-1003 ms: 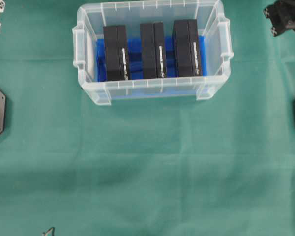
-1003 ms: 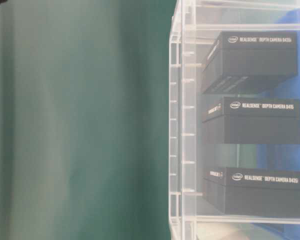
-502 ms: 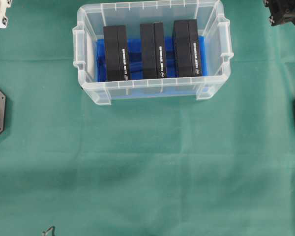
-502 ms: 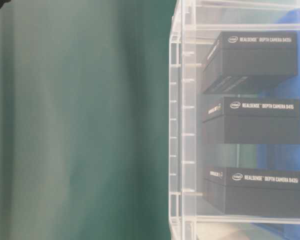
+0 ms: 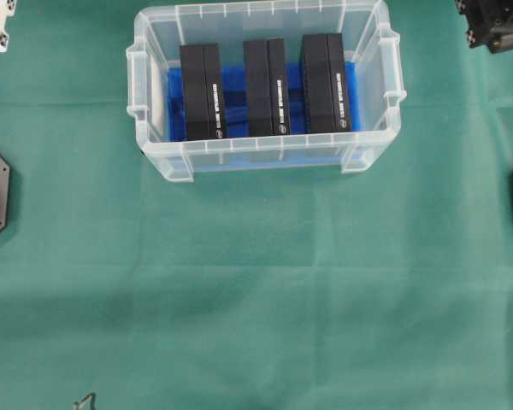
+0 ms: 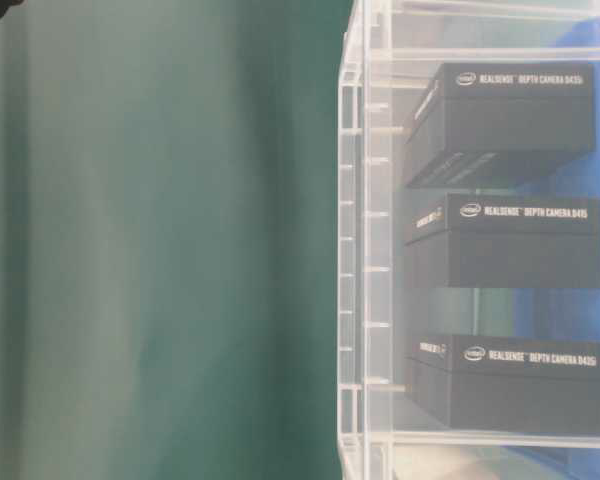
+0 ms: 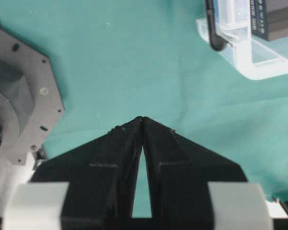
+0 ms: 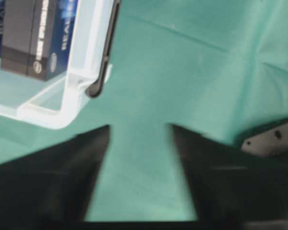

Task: Take the box out of the case with both arms.
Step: 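Move both grippers over the bin above the outer black boxes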

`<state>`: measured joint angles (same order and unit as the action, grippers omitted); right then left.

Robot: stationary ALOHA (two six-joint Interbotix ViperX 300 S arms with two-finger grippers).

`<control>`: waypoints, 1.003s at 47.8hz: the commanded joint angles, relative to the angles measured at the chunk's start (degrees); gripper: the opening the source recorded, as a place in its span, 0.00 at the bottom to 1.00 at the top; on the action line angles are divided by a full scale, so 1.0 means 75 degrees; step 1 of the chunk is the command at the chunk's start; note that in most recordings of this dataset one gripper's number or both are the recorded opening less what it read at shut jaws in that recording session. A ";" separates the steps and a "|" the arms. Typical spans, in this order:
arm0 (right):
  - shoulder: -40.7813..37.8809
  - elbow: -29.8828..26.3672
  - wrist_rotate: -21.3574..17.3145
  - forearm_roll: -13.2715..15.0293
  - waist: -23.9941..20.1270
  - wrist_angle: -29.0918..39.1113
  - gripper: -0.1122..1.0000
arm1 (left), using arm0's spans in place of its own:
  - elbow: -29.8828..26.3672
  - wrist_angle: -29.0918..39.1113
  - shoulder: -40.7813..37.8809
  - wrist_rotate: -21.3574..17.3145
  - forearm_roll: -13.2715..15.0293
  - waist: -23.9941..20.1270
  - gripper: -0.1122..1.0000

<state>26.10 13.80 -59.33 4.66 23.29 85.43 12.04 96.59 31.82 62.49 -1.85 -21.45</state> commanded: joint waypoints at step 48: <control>0.0047 -0.0047 -0.0656 0.0539 -0.0223 0.0187 0.95 | 0.0574 -0.0340 0.0387 0.0727 -0.0023 0.0000 0.87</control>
<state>26.10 14.15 -64.07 8.61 21.62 86.66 17.75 94.04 34.98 67.85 -1.93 -21.36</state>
